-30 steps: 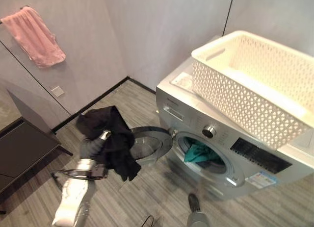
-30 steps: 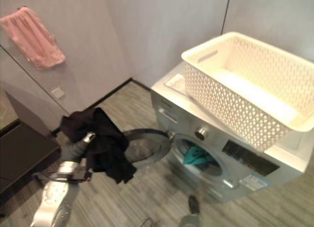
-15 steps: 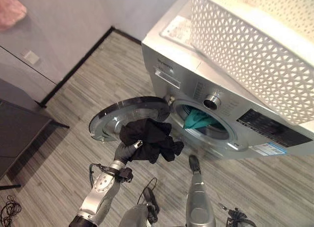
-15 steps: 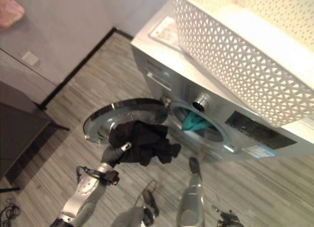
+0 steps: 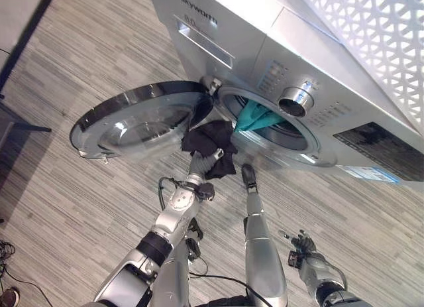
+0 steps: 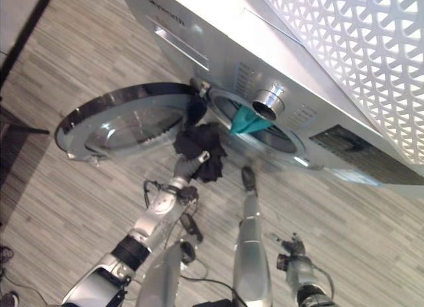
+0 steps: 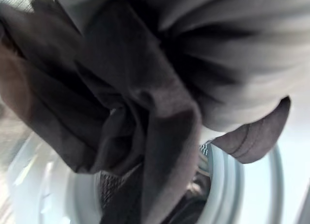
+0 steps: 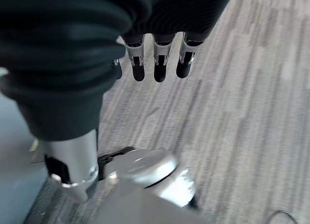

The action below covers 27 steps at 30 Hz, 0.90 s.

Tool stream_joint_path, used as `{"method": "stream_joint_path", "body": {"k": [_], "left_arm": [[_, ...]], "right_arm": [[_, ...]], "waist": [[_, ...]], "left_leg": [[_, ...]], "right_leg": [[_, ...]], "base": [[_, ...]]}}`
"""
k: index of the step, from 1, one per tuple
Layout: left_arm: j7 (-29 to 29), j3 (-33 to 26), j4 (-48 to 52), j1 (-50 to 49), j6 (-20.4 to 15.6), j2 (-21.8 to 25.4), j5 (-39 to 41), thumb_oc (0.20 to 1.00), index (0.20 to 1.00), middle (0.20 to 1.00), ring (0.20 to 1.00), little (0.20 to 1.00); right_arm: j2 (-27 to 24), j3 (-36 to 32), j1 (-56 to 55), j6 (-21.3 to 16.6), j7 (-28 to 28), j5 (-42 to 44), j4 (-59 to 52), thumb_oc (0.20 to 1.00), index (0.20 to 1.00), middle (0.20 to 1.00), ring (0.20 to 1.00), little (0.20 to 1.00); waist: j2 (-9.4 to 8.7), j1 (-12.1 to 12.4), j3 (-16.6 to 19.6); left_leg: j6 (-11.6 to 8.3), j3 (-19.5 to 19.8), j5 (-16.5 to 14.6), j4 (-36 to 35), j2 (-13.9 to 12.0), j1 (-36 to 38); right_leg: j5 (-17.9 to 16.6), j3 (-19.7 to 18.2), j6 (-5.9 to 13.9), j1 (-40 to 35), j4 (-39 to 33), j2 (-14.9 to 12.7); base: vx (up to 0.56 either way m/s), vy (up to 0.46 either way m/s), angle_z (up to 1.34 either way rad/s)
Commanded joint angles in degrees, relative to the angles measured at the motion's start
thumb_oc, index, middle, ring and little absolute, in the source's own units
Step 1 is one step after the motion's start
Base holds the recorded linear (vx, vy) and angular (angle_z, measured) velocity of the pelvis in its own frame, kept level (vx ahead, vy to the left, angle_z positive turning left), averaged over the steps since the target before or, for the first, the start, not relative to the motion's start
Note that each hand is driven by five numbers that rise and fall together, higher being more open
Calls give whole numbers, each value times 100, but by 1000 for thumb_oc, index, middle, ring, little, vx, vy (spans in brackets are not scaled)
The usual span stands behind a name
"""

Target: Grab the laundry basket,head to the washer,open it,put in the laundry and shut it.

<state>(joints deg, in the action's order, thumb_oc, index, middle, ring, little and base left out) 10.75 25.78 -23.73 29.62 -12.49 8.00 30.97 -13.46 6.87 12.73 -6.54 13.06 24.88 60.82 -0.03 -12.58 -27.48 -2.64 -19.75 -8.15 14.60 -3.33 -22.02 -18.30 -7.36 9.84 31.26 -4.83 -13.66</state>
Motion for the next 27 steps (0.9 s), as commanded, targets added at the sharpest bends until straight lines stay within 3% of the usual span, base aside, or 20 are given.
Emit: {"method": "stream_joint_path", "body": {"k": [1,12,27], "left_arm": [[299,-220,284,37,-608,2,-147,200,200,200,200,200],[1065,-624,-399,1387,-814,-209,-262,200,200,200,200,200],[1395,-235,-982,2692,-734,-627,-493,200,200,200,200,200]], "right_arm": [[-10,299,-408,-223,234,153,-419,1000,1000,1000,1000,1000],[-84,655,-398,-598,417,72,-1646,1000,1000,1000,1000,1000],[-278,738,-387,-853,610,91,-2020,1000,1000,1000,1000,1000]], "waist": [[-52,-72,205],[-228,-370,-6],[-292,-676,-12]], "left_leg": [[116,177,-674,705,-12,-487],[-46,242,-591,823,-310,-1568],[-143,363,-619,840,-690,-2127]], "right_leg": [[426,427,443,270,46,-364],[365,449,414,1435,275,-140],[712,474,279,2493,1041,276]], "base": [[-42,-61,1],[6,-60,-3],[60,-74,-10]]}}
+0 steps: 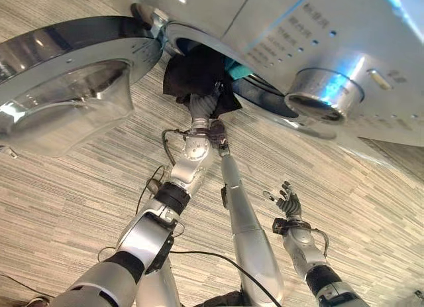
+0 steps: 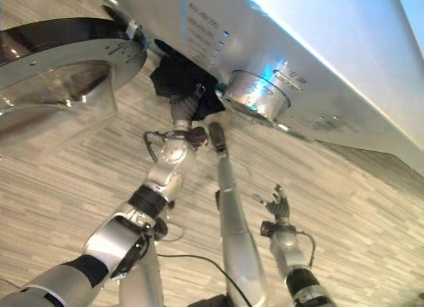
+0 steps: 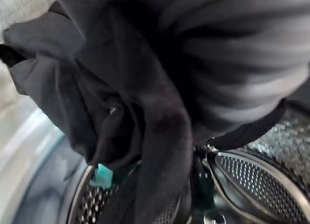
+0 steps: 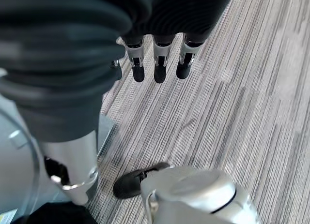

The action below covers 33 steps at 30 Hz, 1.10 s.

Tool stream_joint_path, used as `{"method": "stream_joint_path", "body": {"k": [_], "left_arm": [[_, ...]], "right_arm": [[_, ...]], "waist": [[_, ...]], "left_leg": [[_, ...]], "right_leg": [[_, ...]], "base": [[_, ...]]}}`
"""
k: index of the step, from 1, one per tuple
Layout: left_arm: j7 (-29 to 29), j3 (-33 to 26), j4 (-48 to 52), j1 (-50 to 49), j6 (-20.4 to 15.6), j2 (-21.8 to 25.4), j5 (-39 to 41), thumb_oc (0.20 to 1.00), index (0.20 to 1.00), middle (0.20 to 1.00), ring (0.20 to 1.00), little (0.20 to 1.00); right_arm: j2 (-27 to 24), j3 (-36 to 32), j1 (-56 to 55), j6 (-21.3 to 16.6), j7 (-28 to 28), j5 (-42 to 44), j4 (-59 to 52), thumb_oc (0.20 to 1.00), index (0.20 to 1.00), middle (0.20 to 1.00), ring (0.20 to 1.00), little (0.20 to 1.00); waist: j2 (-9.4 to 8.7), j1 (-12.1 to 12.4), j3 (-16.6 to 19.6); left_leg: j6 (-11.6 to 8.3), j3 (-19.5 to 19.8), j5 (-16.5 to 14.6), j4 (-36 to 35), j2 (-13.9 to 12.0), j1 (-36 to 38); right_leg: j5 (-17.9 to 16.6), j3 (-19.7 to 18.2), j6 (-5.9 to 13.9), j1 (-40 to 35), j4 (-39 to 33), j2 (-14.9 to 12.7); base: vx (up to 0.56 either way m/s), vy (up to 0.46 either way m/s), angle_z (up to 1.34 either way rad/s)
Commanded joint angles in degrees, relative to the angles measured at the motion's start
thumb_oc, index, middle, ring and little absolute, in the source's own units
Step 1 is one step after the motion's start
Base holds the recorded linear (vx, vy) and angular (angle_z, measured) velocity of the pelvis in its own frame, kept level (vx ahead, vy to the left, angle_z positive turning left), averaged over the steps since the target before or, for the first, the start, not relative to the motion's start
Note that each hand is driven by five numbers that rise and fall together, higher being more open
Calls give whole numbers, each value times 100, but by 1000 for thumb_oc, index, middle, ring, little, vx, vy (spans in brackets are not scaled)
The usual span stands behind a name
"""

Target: Grab the laundry basket,head to the washer,open it,put in the laundry and shut it.

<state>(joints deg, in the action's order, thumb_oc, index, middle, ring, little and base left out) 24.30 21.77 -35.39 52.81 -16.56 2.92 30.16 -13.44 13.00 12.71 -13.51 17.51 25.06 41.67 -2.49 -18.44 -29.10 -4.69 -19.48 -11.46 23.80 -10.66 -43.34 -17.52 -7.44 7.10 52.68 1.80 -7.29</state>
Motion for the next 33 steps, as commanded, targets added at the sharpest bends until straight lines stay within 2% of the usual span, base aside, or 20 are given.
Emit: {"method": "stream_joint_path", "body": {"k": [1,5,6,8,9,12,13,15,16,18,20,23,26,27,28,29,30,31,33], "left_arm": [[40,164,179,383,-327,-121,-412,200,200,200,200,200],[212,-7,-242,1081,-278,174,-500,200,200,200,200,200],[317,-173,-641,1766,-243,650,-421,200,200,200,200,200],[331,-265,-853,2119,-267,974,-279,200,200,200,200,200],[353,-245,-1071,2550,-251,1385,-197,200,200,200,200,200],[284,-1,-1439,3220,-213,2066,-41,200,200,200,200,200],[249,250,-1580,3641,-193,2448,6,200,200,200,200,200],[166,402,-1717,3891,-175,2574,117,200,200,200,200,200],[136,672,-1749,4221,-129,2819,73,200,200,200,200,200],[92,982,-1585,4605,-135,2987,42,200,200,200,200,200],[79,1157,-1302,4853,-96,2837,-4,200,200,200,200,200],[128,1397,-950,5336,-212,2443,101,200,200,200,200,200],[123,1253,-500,5446,-572,2083,714,200,200,200,200,200],[120,1248,-486,5433,-574,2086,725,200,200,200,200,200],[164,1088,-215,5408,-774,1859,1021,200,200,200,200,200],[217,1027,-155,5386,-790,1773,1025,200,200,200,200,200],[278,996,-181,5364,-763,1717,974,718,718,718,718,718],[287,993,-179,5361,-760,1711,964,1000,1000,1000,1000,1000],[135,1076,-444,5347,-566,1704,1029,1000,1000,1000,1000,1000]], "right_arm": [[-283,123,-379,-156,165,73,-103,1000,1000,1000,1000,1000],[-298,141,-441,-261,153,57,-218,1000,1000,1000,1000,1000],[-333,76,-488,-375,126,127,-310,1000,1000,1000,1000,1000],[-348,34,-529,-425,81,196,-332,1000,1000,1000,1000,1000],[-431,-54,-586,-519,13,290,-483,1000,1000,1000,1000,1000],[-621,-219,-675,-658,-121,531,-752,1000,1000,1000,1000,1000],[-739,-407,-803,-747,-192,702,-956,1000,1000,1000,1000,1000],[-792,-493,-881,-765,-231,769,-1078,1000,1000,1000,1000,1000],[-883,-655,-1031,-822,-294,890,-1251,1000,1000,1000,1000,1000],[-892,-898,-1154,-815,-300,994,-1357,1000,1000,1000,1000,1000],[-868,-1007,-1184,-740,-307,1082,-1364,1000,1000,1000,1000,1000],[-949,-1033,-1133,-692,-291,1159,-1313,1000,1000,1000,1000,1000],[-1002,-965,-1181,-618,-289,1108,-1346,1000,1000,1000,1000,1000],[-1005,-970,-1188,-616,-286,1105,-1348,1000,1000,1000,1000,1000],[-1032,-918,-1258,-571,-296,1080,-1382,1000,1000,1000,1000,1000],[-1042,-890,-1293,-553,-305,1060,-1394,1000,1000,1000,1000,1000],[-1064,-862,-1309,-538,-313,1043,-1386,1000,1000,1000,1000,1000],[-1066,-863,-1312,-539,-313,1044,-1384,1000,1000,1000,1000,1000],[-1132,-849,-1275,-512,-327,1022,-1361,1000,1000,1000,1000,1000]], "waist": [[-40,-91,153],[-53,-212,233],[-56,-316,290],[-40,-377,329],[-50,-454,373],[-68,-557,417],[-40,-617,435],[-14,-633,434],[20,-669,418],[175,-637,395],[349,-575,428],[454,-532,503],[447,-555,546],[453,-551,550],[463,-570,580],[466,-571,596],[470,-566,611],[473,-565,613],[486,-549,626]], "left_leg": [[60,339,-290,-73,40,-9],[-35,373,-289,-38,-105,-251],[-111,391,-264,-66,-211,-361],[-151,402,-250,-94,-263,-416],[-179,394,-256,-109,-334,-447],[-215,346,-294,-63,-458,-503],[-229,337,-316,31,-567,-576],[-233,366,-362,166,-644,-687],[-239,376,-405,321,-716,-782],[-254,487,-495,651,-841,-1065],[-276,498,-547,771,-891,-1202],[-274,442,-605,863,-921,-1266],[-295,428,-621,872,-915,-1260],[-296,427,-620,870,-915,-1259],[-315,441,-597,816,-889,-1235],[-328,449,-575,797,-879,-1217],[-338,452,-554,789,-874,-1204],[-339,452,-550,785,-874,-1201],[-353,460,-506,750,-868,-1168]], "right_leg": [[638,483,552,365,386,-358],[759,547,491,684,513,-239],[842,567,462,872,581,-151],[892,597,439,980,632,-91],[939,609,429,1111,716,-6],[1016,623,411,1298,867,135],[1103,630,396,1423,997,196],[1182,656,373,1534,1102,245],[1270,684,357,1642,1260,289],[1440,729,293,1872,1518,336],[1546,751,246,2059,1700,390],[1625,749,206,2176,1823,465],[1632,747,194,2175,1808,500],[1631,747,194,2173,1806,500],[1622,740,191,2140,1736,507],[1609,736,187,2114,1715,512],[1601,740,178,2089,1696,517],[1599,740,177,2084,1692,518],[1576,734,167,2025,1656,535]], "base": [[50,-55,0],[67,-99,-5],[85,-134,-14],[77,-116,-16],[75,-85,-14],[79,-74,-11],[83,-107,-17],[56,-98,-19],[44,-109,-7],[80,-141,7],[80,-75,4],[48,-18,7],[25,-16,-12],[19,-4,-7],[0,0,0],[0,0,0],[0,0,0],[0,0,0],[0,0,0]]}}
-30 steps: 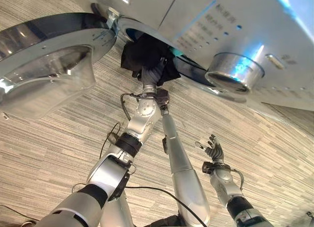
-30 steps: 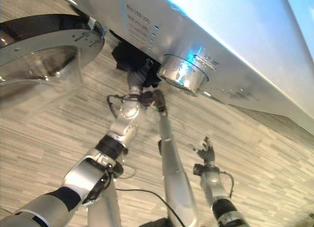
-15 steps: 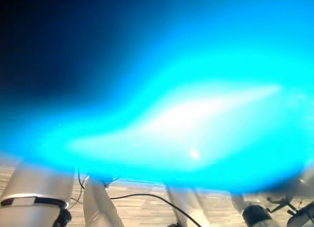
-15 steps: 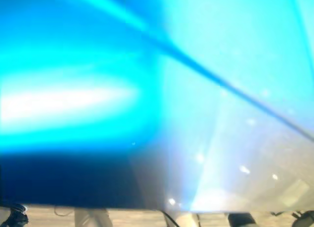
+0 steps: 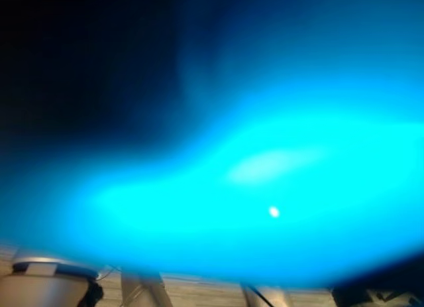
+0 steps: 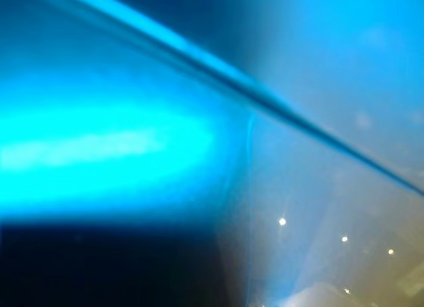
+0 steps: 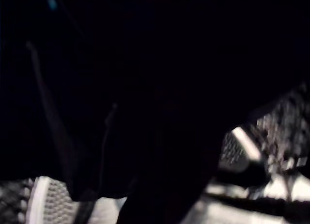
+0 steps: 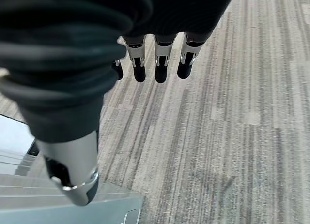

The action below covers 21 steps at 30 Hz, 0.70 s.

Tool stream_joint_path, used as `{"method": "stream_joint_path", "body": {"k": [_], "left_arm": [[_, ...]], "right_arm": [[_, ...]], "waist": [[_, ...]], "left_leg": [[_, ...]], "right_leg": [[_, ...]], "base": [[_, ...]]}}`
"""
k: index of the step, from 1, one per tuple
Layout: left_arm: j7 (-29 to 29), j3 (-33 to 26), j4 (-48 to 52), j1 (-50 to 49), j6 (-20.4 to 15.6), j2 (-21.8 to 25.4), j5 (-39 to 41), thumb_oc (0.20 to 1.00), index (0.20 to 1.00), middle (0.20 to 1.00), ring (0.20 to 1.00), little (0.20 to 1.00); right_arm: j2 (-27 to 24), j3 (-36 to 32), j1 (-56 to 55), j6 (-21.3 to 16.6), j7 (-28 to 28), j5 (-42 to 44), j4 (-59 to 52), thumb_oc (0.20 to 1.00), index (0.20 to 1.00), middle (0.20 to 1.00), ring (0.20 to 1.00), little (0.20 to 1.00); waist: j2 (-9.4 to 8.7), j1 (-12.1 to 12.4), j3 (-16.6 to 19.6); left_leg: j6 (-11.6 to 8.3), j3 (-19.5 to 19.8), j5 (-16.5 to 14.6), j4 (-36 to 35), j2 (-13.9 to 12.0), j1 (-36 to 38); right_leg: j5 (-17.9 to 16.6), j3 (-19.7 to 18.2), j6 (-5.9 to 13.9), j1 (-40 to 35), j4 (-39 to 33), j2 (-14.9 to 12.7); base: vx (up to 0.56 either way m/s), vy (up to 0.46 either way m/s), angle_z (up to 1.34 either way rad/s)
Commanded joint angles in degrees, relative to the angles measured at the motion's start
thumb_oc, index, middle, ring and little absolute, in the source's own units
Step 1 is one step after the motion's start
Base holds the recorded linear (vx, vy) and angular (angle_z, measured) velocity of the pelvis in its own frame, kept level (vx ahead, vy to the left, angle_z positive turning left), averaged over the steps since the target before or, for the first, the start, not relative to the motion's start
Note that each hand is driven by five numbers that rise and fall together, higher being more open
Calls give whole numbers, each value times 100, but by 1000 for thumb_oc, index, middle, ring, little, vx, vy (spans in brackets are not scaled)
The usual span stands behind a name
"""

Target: Grab the laundry basket,head to the washer,open it,put in the laundry and shut it.

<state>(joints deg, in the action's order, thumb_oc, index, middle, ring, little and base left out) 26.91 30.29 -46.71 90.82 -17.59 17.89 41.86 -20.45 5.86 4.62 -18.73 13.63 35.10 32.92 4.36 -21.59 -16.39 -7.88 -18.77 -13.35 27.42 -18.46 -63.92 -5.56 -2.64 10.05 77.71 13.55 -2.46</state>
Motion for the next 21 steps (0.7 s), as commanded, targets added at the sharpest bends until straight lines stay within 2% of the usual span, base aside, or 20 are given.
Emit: {"method": "stream_joint_path", "body": {"k": [1,2,5,6,7,8,10,11,13,14,16,17,18,19,21], "left_arm": [[-126,223,687,1546,-462,207,-141,1000,1000,1000,1000,1000],[-334,385,440,1544,-278,306,-60,1000,1000,1000,1000,1000],[-572,900,-189,1588,351,602,-966,1000,1000,1000,1000,1000],[-573,905,-208,1610,356,593,-982,1000,1000,1000,1000,1000],[-727,1255,-615,1734,676,718,-1488,1000,1000,1000,1000,1000],[-1072,2008,-1374,2157,1070,857,-2482,1000,1000,1000,1000,1000],[-1373,3321,-1754,2712,1387,1066,-4184,1000,1000,1000,1000,1000],[-1376,3339,-1766,2732,1384,1063,-4191,1000,1000,1000,1000,1000],[-1788,4132,-1892,2886,1564,1231,-5256,1000,1000,1000,1000,1000],[-1791,4140,-1895,2894,1564,1230,-5266,1000,1000,1000,1000,1000],[-1534,4521,-1480,2978,1469,1383,-6209,1000,1000,1000,1000,1000],[-1530,4522,-1467,2971,1475,1395,-6226,1000,1000,1000,1000,1000],[-1259,4766,-1288,3003,1483,1493,-6844,1000,1000,1000,1000,1000],[-1192,4754,-1296,2950,1599,1513,-7011,1000,1000,1000,1000,1000],[-947,4352,-1145,2828,1862,1578,-7241,1000,1000,1000,1000,1000]], "right_arm": [[-431,-134,-466,9,61,18,-485,1000,1000,1000,1000,1000],[-461,-193,-421,32,71,11,-445,1000,1000,1000,1000,1000],[-454,-274,-314,73,26,113,-142,1000,1000,1000,1000,1000],[-449,-271,-292,65,18,121,-122,1000,1000,1000,1000,1000],[-519,-295,-222,45,-21,156,-42,1000,1000,1000,1000,1000],[-616,-359,-61,5,-116,312,110,1000,1000,1000,1000,1000],[-824,-413,94,23,-298,387,220,1000,1000,1000,1000,1000],[-810,-409,114,22,-302,390,227,1000,1000,1000,1000,1000],[-881,-455,87,165,-508,574,429,1000,1000,1000,1000,1000],[-875,-447,105,158,-520,586,449,1000,1000,1000,1000,1000],[-896,-312,24,146,-623,734,578,1000,1000,1000,1000,1000],[-892,-303,31,140,-629,740,586,1000,1000,1000,1000,1000],[-938,-189,-12,38,-702,831,669,1000,1000,1000,1000,1000],[-965,-140,17,-11,-689,835,726,1000,1000,1000,1000,1000],[-935,-72,88,-63,-616,800,787,1000,1000,1000,1000,1000]], "waist": [[-200,-235,-645],[-159,-185,-650],[-23,-23,-642],[-28,-25,-658],[9,0,-652],[20,11,-668],[19,32,-692],[-2,23,-707],[-41,13,-703],[-47,11,-711],[-65,57,-706],[-73,51,-709],[-92,68,-721],[-94,85,-734],[-84,161,-764]], "left_leg": [[-34,389,-318,388,-88,889],[-33,408,-271,339,-61,924],[-38,470,-184,320,-29,921],[-39,475,-182,317,-28,925],[-37,484,-155,322,-22,925],[-38,527,-127,334,-7,911],[-47,534,-132,337,-22,929],[-45,535,-117,338,-13,923],[-61,585,-95,363,-36,890],[-62,590,-96,369,-38,885],[-81,632,-82,325,-65,876],[-82,633,-80,324,-64,879],[-101,655,-64,292,-79,874],[-105,655,-60,276,-83,878],[-96,673,-55,229,-64,900]], "right_leg": [[380,255,-128,-479,482,52],[371,258,-136,-544,444,37],[376,272,-147,-665,429,-36],[376,277,-147,-672,426,-38],[368,286,-147,-707,427,-52],[342,300,-143,-746,402,-64],[343,321,-118,-793,409,-74],[326,318,-121,-793,399,-82],[309,355,-126,-830,396,-95],[309,359,-127,-830,396,-95],[307,353,-118,-859,391,-116],[308,353,-119,-863,391,-116],[317,339,-119,-881,381,-124],[322,342,-122,-889,376,-133],[336,353,-111,-933,353,-178]], "base": [[0,0,0],[0,0,0],[-22,6,5],[0,0,0],[-24,15,4],[-33,15,4],[0,0,0],[0,0,0],[-19,-13,4],[-12,-12,4],[0,0,0],[0,0,0],[0,0,0],[-8,35,1],[0,0,0]]}}
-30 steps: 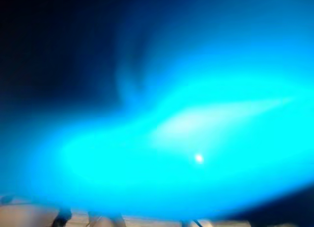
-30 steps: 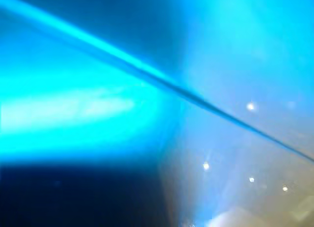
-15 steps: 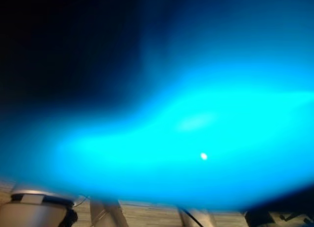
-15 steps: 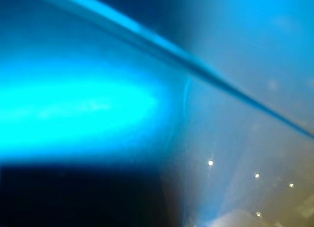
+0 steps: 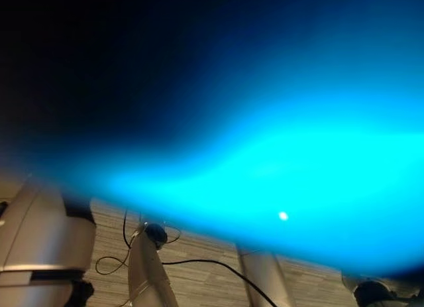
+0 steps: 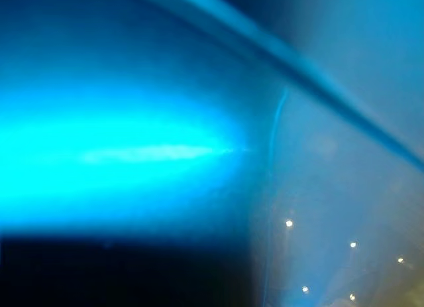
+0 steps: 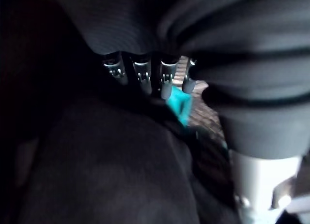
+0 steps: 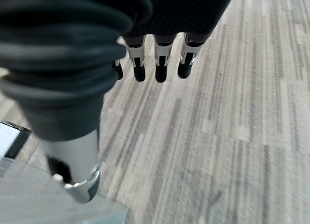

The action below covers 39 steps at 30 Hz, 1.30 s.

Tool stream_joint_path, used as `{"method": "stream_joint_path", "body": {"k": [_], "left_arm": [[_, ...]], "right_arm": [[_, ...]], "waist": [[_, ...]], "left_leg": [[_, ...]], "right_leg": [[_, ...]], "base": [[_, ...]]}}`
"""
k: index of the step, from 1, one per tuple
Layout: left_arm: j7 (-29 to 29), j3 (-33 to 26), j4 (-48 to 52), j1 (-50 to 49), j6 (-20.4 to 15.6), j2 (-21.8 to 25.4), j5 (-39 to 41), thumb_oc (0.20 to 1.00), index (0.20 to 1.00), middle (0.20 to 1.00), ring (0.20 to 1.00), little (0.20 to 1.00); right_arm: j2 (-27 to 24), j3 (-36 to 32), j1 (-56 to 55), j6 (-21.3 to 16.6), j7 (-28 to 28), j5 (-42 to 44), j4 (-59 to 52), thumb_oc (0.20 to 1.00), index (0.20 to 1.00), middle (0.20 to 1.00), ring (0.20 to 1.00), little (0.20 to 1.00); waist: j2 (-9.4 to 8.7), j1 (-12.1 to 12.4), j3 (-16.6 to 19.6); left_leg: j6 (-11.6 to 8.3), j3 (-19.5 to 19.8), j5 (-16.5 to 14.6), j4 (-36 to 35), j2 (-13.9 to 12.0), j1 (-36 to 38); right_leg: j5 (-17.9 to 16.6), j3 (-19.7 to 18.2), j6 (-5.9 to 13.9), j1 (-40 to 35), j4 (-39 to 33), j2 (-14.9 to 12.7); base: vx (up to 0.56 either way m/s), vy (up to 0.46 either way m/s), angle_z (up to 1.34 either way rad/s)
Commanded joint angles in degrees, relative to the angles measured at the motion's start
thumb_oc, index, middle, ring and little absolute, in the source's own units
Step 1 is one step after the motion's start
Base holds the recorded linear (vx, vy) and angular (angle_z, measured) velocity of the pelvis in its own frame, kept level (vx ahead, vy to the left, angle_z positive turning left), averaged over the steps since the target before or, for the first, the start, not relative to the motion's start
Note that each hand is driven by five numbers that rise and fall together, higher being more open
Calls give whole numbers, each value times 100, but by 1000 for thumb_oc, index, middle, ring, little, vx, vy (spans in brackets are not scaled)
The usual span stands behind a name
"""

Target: Grab the laundry basket,head to the washer,open it,put in the laundry and shut it.

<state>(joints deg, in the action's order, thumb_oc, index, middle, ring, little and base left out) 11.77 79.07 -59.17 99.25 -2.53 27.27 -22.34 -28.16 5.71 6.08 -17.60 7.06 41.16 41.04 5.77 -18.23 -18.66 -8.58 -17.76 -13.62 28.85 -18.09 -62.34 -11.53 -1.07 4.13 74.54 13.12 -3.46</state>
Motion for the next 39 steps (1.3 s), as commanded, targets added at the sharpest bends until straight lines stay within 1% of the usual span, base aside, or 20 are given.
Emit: {"method": "stream_joint_path", "body": {"k": [1,4,6,9,12,13,15,16,17,19,20,21,25,29,30,33,34,35,37,39], "left_arm": [[564,-551,128,1967,372,654,-838,1000,1000,1000,1000,1000],[1122,-1270,876,1640,572,828,-1359,1000,1000,1000,1000,1000],[1232,-1504,1176,1488,609,920,-1491,1000,1000,1000,1000,1000],[1613,-2189,1898,939,701,1155,-1784,1000,1000,1000,1000,1000],[1925,-2750,2599,449,694,1299,-2002,1000,1000,1000,1000,1000],[1935,-3053,3183,161,634,1474,-2035,1000,1000,1000,1000,1000],[1812,-3264,3477,-101,607,1555,-2027,1000,1000,1000,1000,1000],[1684,-3685,3952,-581,454,1584,-1792,1000,1000,1000,1000,1000],[1518,-3958,4206,-852,444,1448,-1656,1000,1000,1000,1000,1000],[1226,-4421,4709,-1308,207,1345,-1149,1000,1000,1000,1000,1000],[1054,-4783,5157,-2038,-63,1431,-739,1000,1000,1000,1000,1000],[936,-4928,5370,-2431,-197,1419,-544,1000,1000,1000,1000,1000],[499,-5715,6144,-4520,-546,1163,337,1000,1000,1000,1000,1000],[190,-6121,6763,-6340,-747,745,951,1000,1000,1000,1000,1000],[116,-6215,6940,-6961,-794,608,1174,1000,1000,1000,1000,1000],[41,-6241,7072,-7417,-835,577,1329,1000,1000,1000,1000,1000],[33,-6256,7094,-7440,-828,580,1331,1000,1000,1000,1000,1000],[60,-6241,7052,-7522,-821,549,1367,1000,1000,1000,1000,1000],[85,-6249,7021,-7535,-800,519,1344,1000,1000,1000,1000,1000],[180,-6193,6874,-7612,-795,511,1197,1000,1000,1000,1000,1000]], "right_arm": [[-175,-59,-63,-177,46,188,-26,1000,1000,1000,1000,1000],[-29,138,-103,-266,19,55,-48,1000,1000,1000,1000,1000],[-6,201,-99,-290,11,28,-28,1000,1000,1000,1000,1000],[92,347,-90,-333,-31,-111,3,1000,1000,1000,1000,1000],[149,463,-36,-347,-16,-266,-15,1000,1000,1000,1000,1000],[215,437,-76,-330,-19,-342,-42,1000,1000,1000,1000,1000],[241,413,-90,-310,-1,-397,-56,1000,1000,1000,1000,1000],[361,339,-96,-233,27,-511,-52,1000,1000,1000,1000,1000],[361,330,-103,-172,69,-600,-62,1000,1000,1000,1000,1000],[422,239,-106,-19,113,-744,-74,1000,1000,1000,1000,1000],[498,187,-102,103,151,-906,-35,1000,1000,1000,1000,1000],[554,163,-69,158,187,-1020,9,1000,1000,1000,1000,1000],[731,162,131,341,437,-1433,24,1000,1000,1000,1000,1000],[875,262,484,438,607,-1552,10,1000,1000,1000,1000,1000],[920,358,700,478,667,-1626,19,1000,1000,1000,1000,1000],[921,457,855,543,723,-1744,73,1000,1000,1000,1000,1000],[921,466,854,543,725,-1746,75,1000,1000,1000,1000,1000],[846,536,894,606,766,-1896,125,1000,1000,1000,1000,1000],[813,603,932,629,767,-1996,189,1000,1000,1000,1000,1000],[751,760,1096,746,873,-2343,635,1000,1000,1000,1000,1000]], "waist": [[-212,-177,-536],[-229,-84,-603],[-216,-78,-611],[-220,-40,-662],[-242,10,-700],[-240,38,-721],[-224,47,-730],[-224,113,-755],[-189,100,-743],[-175,153,-755],[-129,233,-766],[-119,299,-789],[-28,487,-874],[84,659,-945],[131,756,-959],[165,858,-942],[164,841,-961],[129,848,-976],[130,878,-978],[129,975,-1007]], "left_leg": [[-24,574,-27,82,-99,748],[-10,643,0,-21,-9,777],[-10,651,1,-51,15,800],[-10,685,25,-144,90,871],[-6,704,41,-260,166,959],[0,728,63,-298,205,973],[4,743,79,-316,223,993],[13,756,96,-329,268,1018],[26,774,112,-345,299,1058],[44,785,140,-381,355,1131],[59,805,176,-429,420,1248],[61,821,187,-451,451,1289],[100,846,248,-564,604,1538],[125,867,350,-744,720,1763],[135,897,413,-884,792,1924],[160,948,491,-1031,894,2129],[161,954,498,-1049,899,2161],[201,958,669,-1127,1019,2288],[208,993,684,-1178,1058,2393],[229,1095,688,-1200,1137,2563]], "right_leg": [[932,198,482,-622,394,-80],[950,211,500,-695,358,-142],[958,212,501,-728,337,-154],[949,211,510,-807,279,-195],[928,214,519,-898,206,-246],[913,223,522,-962,171,-278],[896,231,526,-1007,144,-301],[868,237,529,-1055,122,-335],[852,238,528,-1109,111,-346],[820,250,531,-1189,102,-378],[785,270,524,-1315,67,-421],[763,272,522,-1368,50,-447],[680,326,491,-1711,-122,-556],[608,383,493,-2012,-275,-650],[573,445,502,-2215,-368,-703],[525,524,509,-2487,-445,-803],[523,533,511,-2523,-459,-807],[365,628,472,-2733,-551,-909],[356,668,481,-2855,-579,-942],[334,767,497,-3152,-633,-1056]], "base": [[0,0,0],[-20,22,8],[-9,31,6],[-8,54,2],[-25,56,1],[-28,48,3],[-23,44,6],[-32,48,4],[-35,36,1],[-48,28,-1],[-51,31,3],[-52,29,3],[-37,19,2],[-24,19,43],[-17,17,54],[-17,26,22],[-118,-3,19],[-109,-8,22],[-79,13,23],[-55,25,16]]}}
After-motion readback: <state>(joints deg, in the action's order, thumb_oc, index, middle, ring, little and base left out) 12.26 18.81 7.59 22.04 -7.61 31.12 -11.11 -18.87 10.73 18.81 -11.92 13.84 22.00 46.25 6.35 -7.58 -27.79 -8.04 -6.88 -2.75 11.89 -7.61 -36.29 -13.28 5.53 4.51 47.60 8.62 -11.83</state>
